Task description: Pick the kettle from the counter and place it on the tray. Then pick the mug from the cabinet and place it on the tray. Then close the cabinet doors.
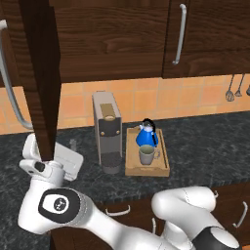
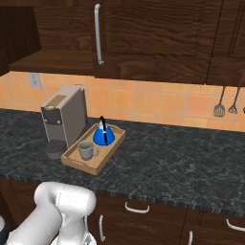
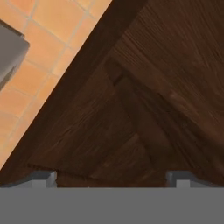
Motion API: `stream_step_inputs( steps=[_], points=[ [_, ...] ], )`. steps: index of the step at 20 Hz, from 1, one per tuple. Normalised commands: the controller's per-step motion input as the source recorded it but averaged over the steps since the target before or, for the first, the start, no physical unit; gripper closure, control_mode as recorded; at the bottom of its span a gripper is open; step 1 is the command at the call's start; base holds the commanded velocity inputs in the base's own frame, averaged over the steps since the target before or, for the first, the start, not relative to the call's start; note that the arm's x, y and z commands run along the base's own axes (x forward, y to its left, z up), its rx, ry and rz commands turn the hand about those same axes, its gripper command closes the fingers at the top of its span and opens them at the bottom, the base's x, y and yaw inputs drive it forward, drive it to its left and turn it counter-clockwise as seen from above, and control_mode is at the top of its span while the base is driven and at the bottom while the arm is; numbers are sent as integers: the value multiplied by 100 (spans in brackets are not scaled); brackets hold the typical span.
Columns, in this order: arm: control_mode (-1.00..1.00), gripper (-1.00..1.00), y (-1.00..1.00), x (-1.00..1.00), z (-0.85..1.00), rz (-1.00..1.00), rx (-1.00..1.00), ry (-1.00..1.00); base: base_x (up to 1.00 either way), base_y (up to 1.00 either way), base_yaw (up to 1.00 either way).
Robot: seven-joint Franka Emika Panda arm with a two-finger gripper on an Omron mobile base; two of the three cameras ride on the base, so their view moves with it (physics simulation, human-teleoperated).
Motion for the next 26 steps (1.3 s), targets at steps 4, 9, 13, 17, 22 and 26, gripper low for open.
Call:
stream_step_inputs(
  steps=[4,9,13,17,22,26],
  points=[
    [-100,-100,18,0,59,-19,0,-3,0,0,0],
    [-100,-100,-40,0,42,-25,9,0,0,0,0],
    [-100,-100,-60,0,39,-13,13,0,0,0,0],
    [-100,-100,-65,14,48,-1,11,1,0,0,0],
    [-100,-100,-63,41,57,0,10,0,0,0,0],
    [-100,-100,-70,46,37,0,13,0,0,0,0]
  ],
)
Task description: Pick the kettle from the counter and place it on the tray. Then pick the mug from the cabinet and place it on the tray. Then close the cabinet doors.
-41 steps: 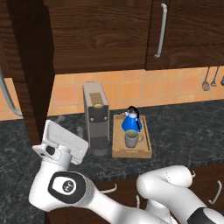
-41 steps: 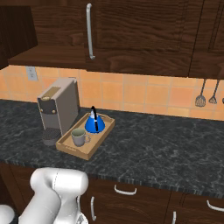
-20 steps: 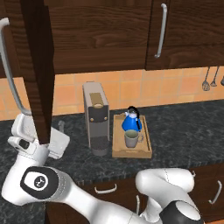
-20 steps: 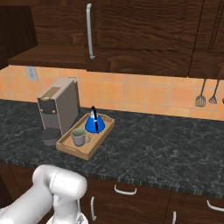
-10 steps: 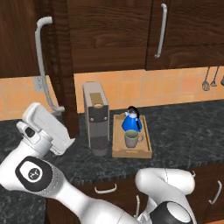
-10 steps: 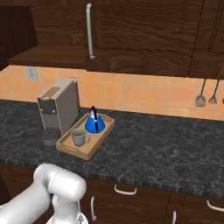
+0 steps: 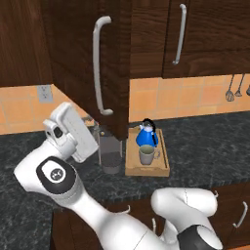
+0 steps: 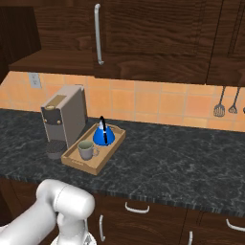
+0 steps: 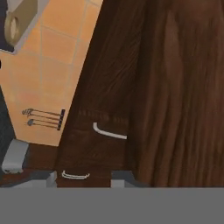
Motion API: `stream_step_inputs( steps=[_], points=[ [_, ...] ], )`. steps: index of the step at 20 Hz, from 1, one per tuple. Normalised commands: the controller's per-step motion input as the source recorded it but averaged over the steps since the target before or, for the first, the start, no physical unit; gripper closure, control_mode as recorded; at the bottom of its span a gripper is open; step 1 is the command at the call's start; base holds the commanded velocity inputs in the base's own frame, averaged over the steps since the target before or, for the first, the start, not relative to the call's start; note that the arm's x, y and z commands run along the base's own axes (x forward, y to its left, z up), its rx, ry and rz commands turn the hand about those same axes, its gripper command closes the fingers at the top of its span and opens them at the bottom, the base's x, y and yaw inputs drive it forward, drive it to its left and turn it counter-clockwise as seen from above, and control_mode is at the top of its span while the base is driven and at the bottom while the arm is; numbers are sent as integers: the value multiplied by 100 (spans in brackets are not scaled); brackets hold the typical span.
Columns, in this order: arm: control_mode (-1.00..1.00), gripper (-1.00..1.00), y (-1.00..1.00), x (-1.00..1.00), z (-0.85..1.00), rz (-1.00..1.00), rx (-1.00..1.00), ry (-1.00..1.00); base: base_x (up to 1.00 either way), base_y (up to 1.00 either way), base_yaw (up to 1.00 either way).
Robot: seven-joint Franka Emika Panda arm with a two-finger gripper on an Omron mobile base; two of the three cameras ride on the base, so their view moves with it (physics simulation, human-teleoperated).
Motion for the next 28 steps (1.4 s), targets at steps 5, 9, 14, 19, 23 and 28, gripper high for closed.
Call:
stream_step_inputs(
  steps=[5,9,14,19,23,28],
  points=[
    [-100,-100,-79,57,21,0,14,0,0,0,0],
    [-100,-100,-80,68,18,0,13,0,0,0,0],
    [-100,-100,-74,75,26,0,15,0,0,0,0],
    [-100,-100,-73,76,35,0,16,0,0,0,0],
    [-100,-100,-68,84,43,5,17,0,0,0,0],
    [-100,-100,-60,97,46,10,17,0,0,0,0]
  ],
)
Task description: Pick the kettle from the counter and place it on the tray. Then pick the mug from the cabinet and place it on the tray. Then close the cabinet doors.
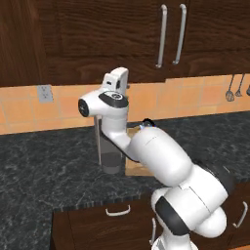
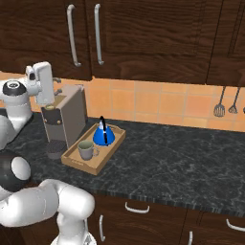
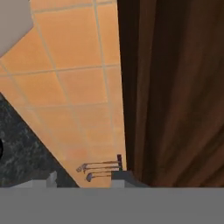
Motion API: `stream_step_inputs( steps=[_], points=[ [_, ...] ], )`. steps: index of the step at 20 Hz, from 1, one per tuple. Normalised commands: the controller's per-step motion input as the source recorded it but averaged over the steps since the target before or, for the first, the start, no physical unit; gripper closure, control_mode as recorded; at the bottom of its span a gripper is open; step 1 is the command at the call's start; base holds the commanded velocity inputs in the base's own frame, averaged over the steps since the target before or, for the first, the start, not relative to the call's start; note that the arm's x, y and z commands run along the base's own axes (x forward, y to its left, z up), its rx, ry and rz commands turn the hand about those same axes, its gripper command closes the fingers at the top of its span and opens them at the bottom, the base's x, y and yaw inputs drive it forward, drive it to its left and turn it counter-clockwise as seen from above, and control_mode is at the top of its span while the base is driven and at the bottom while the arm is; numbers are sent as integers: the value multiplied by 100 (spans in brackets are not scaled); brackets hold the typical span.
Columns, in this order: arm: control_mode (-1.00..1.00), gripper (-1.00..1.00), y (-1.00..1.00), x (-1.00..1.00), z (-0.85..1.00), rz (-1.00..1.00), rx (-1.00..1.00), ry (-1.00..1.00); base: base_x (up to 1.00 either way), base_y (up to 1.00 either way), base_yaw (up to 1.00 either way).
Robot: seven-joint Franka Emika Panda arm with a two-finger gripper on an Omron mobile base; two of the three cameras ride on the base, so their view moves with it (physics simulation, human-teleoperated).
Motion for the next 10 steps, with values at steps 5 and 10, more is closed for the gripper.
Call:
stream_step_inputs(
  steps=[5,10],
  points=[
    [-100,-100,-54,100,42,11,16,0,0,0,0],
    [-100,-100,-55,87,37,13,15,0,0,0,0]
  ],
)
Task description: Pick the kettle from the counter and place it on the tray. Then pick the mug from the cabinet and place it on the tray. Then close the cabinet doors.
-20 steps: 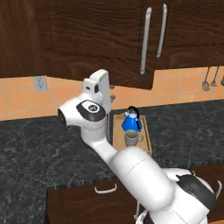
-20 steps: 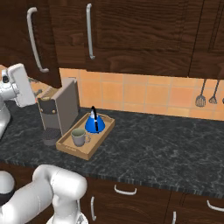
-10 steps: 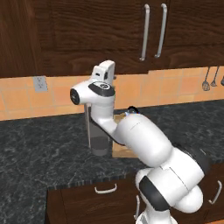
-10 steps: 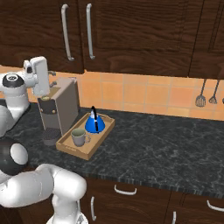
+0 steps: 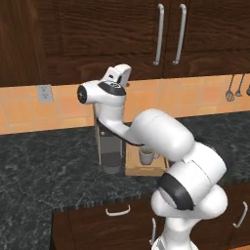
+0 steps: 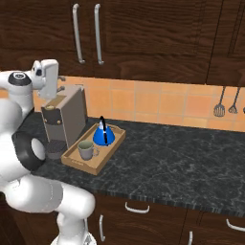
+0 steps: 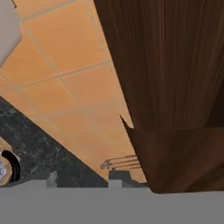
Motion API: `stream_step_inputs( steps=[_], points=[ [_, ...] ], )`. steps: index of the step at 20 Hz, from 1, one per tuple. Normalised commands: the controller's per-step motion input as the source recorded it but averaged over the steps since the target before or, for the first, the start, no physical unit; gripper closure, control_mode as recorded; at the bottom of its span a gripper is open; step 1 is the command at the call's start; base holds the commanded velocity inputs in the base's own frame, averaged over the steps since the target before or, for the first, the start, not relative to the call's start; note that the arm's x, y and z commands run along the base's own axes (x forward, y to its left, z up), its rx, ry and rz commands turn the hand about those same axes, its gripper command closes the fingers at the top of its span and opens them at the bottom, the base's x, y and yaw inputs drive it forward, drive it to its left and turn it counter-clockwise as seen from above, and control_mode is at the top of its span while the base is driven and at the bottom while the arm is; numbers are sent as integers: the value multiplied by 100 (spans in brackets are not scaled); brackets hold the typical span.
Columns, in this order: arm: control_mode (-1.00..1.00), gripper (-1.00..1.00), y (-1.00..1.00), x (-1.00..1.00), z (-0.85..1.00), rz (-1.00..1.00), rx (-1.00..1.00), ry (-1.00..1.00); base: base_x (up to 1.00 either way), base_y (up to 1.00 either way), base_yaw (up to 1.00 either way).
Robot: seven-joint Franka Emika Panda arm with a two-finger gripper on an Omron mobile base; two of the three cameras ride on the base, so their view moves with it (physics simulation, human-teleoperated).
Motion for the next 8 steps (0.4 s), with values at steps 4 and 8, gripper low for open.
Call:
stream_step_inputs(
  steps=[4,8],
  points=[
    [-100,-100,-55,74,21,14,14,0,0,0,0],
    [-100,-100,-63,24,3,13,8,-8,0,0,0]
  ],
)
